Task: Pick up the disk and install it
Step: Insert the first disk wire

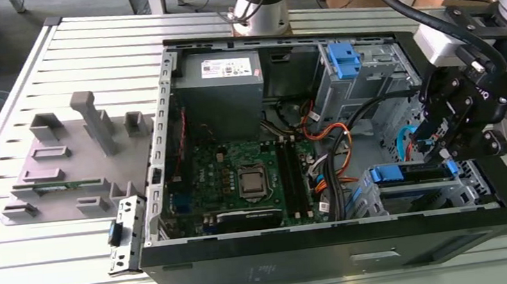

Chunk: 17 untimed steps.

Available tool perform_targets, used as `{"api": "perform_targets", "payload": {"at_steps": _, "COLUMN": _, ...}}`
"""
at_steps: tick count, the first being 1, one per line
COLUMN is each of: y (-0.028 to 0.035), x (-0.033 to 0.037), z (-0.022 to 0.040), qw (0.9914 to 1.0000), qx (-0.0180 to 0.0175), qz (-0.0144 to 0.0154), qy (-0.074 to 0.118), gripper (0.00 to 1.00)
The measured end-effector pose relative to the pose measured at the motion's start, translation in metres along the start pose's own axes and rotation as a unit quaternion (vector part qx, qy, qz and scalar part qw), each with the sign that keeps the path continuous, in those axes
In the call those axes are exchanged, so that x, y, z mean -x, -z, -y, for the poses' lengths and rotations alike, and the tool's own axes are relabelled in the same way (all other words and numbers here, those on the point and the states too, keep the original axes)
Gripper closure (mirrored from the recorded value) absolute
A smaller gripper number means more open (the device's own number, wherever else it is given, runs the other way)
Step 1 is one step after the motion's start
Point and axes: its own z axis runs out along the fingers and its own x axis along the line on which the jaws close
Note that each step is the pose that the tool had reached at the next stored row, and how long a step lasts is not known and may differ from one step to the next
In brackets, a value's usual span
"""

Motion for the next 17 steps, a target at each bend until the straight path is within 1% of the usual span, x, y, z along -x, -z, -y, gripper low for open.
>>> {"api": "perform_targets", "payload": {"at_steps": 7, "y": -0.0001, "x": 0.0000, "z": 0.0000, "qw": 1.00000, "qx": 0.0000, "qz": 0.0000, "qy": 0.000, "gripper": 0.58}}
{"api": "perform_targets", "payload": {"at_steps": 8, "y": -0.0001, "x": 0.0000, "z": 0.0000, "qw": 1.00000, "qx": 0.0000, "qz": 0.0000, "qy": 0.000, "gripper": 0.59}}
{"api": "perform_targets", "payload": {"at_steps": 9, "y": -0.0001, "x": 0.0000, "z": 0.0000, "qw": 1.00000, "qx": 0.0000, "qz": 0.0000, "qy": 0.000, "gripper": 0.65}}
{"api": "perform_targets", "payload": {"at_steps": 10, "y": -0.0001, "x": 0.0000, "z": 0.0000, "qw": 1.00000, "qx": 0.0000, "qz": 0.0000, "qy": 0.000, "gripper": 0.65}}
{"api": "perform_targets", "payload": {"at_steps": 13, "y": -0.0001, "x": 0.0000, "z": 0.0000, "qw": 1.00000, "qx": 0.0000, "qz": 0.0000, "qy": 0.000, "gripper": 0.83}}
{"api": "perform_targets", "payload": {"at_steps": 17, "y": -0.0002, "x": 0.0000, "z": 0.0000, "qw": 1.00000, "qx": 0.0000, "qz": 0.0000, "qy": 0.000, "gripper": 0.84}}
